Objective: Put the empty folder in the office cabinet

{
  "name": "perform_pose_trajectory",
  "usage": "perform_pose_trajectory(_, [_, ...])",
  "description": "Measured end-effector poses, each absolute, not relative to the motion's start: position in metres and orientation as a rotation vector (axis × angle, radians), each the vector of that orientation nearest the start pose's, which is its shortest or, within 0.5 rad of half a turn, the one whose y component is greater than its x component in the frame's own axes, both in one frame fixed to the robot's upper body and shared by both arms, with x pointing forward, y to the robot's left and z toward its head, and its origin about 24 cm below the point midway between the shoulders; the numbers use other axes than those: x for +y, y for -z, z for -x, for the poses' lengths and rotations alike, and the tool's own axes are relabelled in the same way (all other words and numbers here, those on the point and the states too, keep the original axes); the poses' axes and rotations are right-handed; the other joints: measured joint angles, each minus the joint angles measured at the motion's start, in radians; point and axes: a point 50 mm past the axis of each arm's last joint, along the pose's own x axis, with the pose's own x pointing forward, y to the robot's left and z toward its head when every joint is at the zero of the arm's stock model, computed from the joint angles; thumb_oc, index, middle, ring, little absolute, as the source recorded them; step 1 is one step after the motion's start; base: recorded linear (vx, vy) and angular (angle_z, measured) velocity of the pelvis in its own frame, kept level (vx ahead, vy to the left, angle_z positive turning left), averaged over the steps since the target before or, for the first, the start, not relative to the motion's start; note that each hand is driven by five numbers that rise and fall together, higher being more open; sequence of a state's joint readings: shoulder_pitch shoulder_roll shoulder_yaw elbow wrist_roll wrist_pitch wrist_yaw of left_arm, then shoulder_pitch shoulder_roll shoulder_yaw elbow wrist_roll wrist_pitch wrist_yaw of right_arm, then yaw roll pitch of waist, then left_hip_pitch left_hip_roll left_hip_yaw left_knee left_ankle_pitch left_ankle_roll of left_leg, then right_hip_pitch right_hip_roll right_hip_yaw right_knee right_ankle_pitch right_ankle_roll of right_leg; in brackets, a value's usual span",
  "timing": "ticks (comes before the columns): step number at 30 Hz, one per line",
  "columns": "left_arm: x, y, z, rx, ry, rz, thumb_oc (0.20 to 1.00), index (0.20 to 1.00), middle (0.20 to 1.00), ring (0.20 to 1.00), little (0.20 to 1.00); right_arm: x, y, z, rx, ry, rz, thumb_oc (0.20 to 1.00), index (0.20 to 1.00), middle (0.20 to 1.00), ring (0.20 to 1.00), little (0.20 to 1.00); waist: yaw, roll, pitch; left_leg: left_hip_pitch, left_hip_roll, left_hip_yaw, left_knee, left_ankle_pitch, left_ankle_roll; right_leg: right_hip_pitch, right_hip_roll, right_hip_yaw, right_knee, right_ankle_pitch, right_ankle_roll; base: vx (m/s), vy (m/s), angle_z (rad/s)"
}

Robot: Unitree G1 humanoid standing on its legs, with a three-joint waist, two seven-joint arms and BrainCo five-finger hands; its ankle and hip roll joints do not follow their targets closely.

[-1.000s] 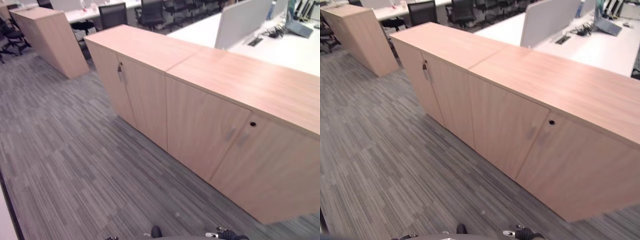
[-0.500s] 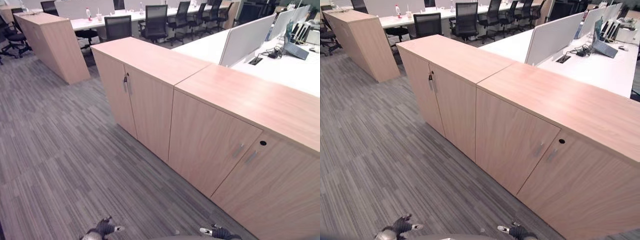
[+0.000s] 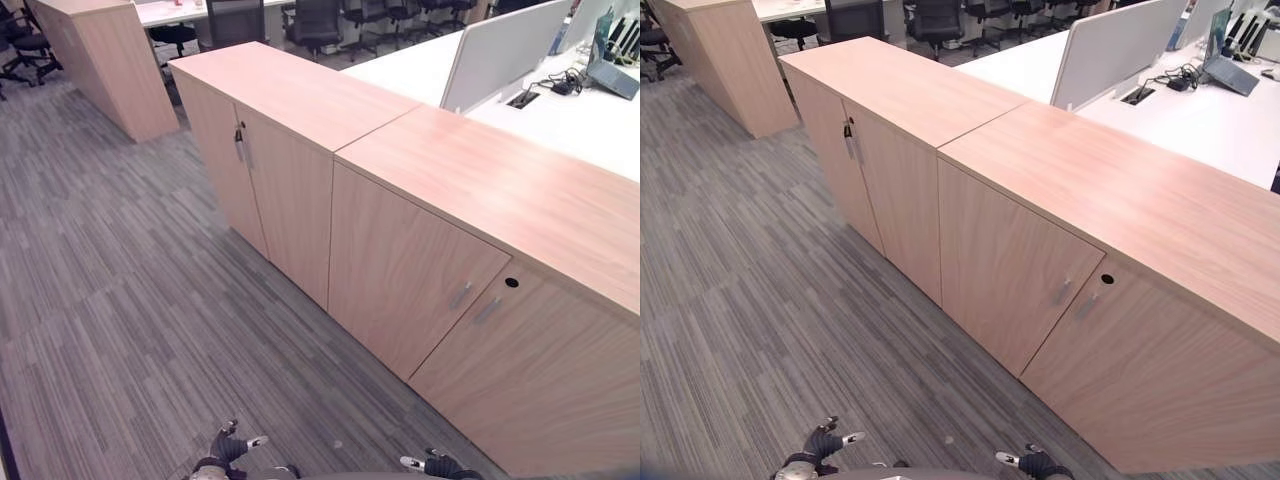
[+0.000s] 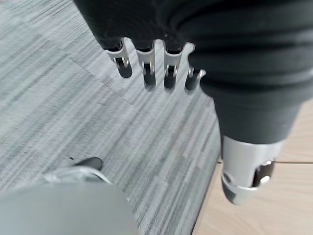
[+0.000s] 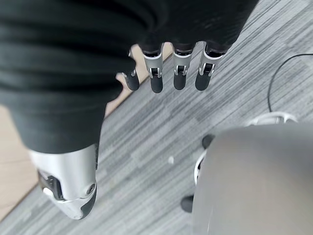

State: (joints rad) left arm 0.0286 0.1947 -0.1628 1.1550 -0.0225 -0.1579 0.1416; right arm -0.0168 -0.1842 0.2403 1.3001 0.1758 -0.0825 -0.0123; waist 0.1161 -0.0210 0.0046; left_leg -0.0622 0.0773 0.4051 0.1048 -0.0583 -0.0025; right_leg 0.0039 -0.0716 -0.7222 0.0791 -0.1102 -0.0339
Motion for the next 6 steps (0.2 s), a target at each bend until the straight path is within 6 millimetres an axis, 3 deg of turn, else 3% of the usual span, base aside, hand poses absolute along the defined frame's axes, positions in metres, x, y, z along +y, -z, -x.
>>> perform_pose_trajectory(6, [0.228,0.158,-0.093,1.040,-0.284,0.053,1.000,1.000,1.000,1.000,1.000,-0.213,0.168,-0.082,1.224,0.035,0.171,1.000,1.000,1.000,1.000,1.000,0.001,0.004,0.002,0.011,-0.002,0.011,-0.016,-0.001,-0.001,-0.001,0.000,0.008,-0.001,0.001,0.000,0.00,0.021,-0.04])
